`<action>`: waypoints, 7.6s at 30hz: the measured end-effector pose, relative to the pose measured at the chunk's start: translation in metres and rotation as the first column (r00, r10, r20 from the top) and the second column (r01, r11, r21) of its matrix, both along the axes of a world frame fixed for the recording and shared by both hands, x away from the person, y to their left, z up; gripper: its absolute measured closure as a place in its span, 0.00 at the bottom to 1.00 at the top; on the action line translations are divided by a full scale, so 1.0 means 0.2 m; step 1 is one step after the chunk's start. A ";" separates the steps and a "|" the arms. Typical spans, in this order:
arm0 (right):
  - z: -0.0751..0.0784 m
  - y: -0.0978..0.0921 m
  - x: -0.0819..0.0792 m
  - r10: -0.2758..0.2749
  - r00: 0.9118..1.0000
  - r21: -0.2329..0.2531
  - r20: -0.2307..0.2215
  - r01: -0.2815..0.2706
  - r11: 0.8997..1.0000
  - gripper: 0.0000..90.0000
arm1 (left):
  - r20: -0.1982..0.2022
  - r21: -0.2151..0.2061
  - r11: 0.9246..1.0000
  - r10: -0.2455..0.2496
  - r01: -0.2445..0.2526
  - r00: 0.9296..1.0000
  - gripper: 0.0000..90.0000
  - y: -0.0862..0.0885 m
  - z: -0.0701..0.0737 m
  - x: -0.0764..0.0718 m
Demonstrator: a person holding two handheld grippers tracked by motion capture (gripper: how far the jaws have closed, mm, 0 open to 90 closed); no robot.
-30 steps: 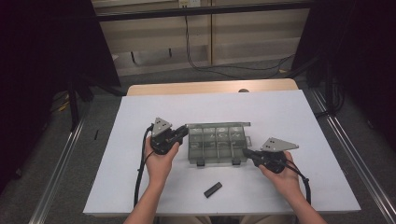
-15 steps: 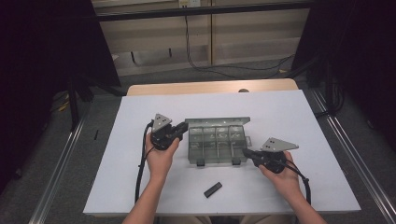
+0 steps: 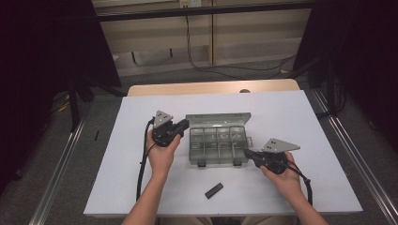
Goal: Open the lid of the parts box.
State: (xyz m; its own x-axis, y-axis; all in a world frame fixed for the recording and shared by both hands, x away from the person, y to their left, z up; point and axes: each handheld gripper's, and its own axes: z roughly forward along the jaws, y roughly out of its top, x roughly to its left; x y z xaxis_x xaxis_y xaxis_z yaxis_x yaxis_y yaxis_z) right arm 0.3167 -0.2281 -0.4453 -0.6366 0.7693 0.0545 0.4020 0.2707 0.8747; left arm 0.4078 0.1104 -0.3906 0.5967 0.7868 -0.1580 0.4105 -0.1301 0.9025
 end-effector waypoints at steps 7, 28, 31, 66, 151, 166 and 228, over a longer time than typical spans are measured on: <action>0.00 0.00 0.00 0.000 1.000 0.001 -0.001 0.000 1.000 1.00 | -0.017 -0.005 1.000 -0.003 0.003 1.000 0.93 0.00 0.01 0.03; 0.00 0.00 0.00 0.000 1.000 0.002 0.000 0.000 1.000 1.00 | -0.014 -0.008 1.000 0.010 -0.010 1.000 0.94 -0.01 0.01 0.07; 0.00 0.00 0.00 0.000 1.000 0.003 0.001 0.000 1.000 1.00 | -0.018 -0.005 1.000 0.010 -0.010 1.000 0.94 -0.01 0.01 0.08; 0.00 0.00 0.00 0.000 1.000 0.005 0.007 0.000 1.000 1.00 | -0.037 -0.016 1.000 0.015 -0.015 0.999 0.95 -0.01 0.00 0.13; -0.01 0.00 0.00 0.000 1.000 0.009 0.013 0.000 1.000 1.00 | -0.111 -0.013 0.999 0.043 -0.045 0.993 0.96 -0.03 -0.04 0.28; -0.01 0.00 0.00 -0.003 1.000 0.017 0.011 0.003 1.000 1.00 | -0.136 0.023 1.000 -0.017 0.020 0.991 0.94 -0.04 -0.04 0.24; 0.05 -0.18 -0.15 -0.069 0.996 0.091 0.053 0.064 0.994 0.10 | -0.190 0.131 0.907 -0.374 0.400 0.908 0.16 -0.17 -0.09 -0.33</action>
State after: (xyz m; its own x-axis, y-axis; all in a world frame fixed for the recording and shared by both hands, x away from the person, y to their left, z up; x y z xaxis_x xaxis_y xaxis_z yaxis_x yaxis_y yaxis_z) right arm 0.2872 -0.2642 -0.4350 -0.5880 0.8038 0.0905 0.3663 0.1649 0.9158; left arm 0.3425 0.0765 -0.4079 0.8374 0.5214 -0.1641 0.4319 -0.4470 0.7834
